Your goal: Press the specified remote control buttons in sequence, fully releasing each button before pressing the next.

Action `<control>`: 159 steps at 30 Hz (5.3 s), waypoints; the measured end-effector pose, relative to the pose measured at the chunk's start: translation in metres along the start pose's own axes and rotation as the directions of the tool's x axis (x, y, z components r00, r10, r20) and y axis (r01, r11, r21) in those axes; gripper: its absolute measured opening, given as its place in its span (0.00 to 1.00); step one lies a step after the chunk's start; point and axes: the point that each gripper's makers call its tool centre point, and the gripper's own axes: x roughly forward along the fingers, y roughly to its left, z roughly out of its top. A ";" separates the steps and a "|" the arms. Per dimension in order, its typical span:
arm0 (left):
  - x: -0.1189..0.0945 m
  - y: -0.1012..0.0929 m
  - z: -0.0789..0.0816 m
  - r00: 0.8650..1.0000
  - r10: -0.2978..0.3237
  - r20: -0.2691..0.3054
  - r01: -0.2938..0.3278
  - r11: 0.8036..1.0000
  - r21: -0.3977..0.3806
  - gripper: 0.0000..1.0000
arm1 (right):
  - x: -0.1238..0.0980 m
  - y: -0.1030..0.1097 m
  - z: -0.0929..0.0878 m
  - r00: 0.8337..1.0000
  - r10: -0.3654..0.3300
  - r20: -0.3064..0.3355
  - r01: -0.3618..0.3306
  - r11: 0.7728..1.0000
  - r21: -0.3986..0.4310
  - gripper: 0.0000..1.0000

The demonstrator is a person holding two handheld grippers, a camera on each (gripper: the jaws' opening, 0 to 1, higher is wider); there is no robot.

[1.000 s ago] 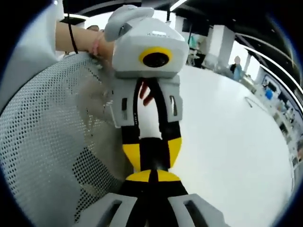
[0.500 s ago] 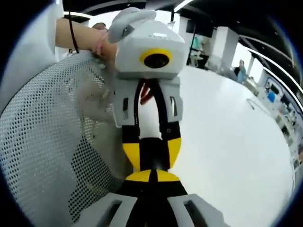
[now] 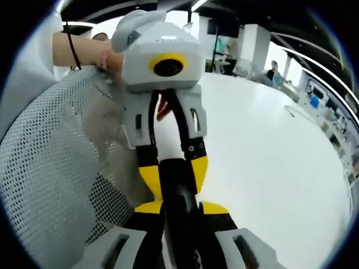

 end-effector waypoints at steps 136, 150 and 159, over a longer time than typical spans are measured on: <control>-0.209 0.074 -0.010 0.364 0.926 0.100 -0.738 0.352 -0.576 0.97 | -0.002 -0.029 -0.018 0.996 0.018 -0.082 -0.013 0.998 0.055 0.20; -0.204 0.073 -0.011 0.391 0.916 0.093 -0.718 0.367 -0.592 0.96 | -0.001 -0.052 -0.018 0.995 0.019 -0.100 -0.016 0.999 0.035 0.20; -0.204 0.073 -0.011 0.391 0.915 0.097 -0.715 0.369 -0.594 0.95 | 0.001 -0.068 -0.017 0.993 0.023 -0.112 -0.020 0.999 0.033 0.20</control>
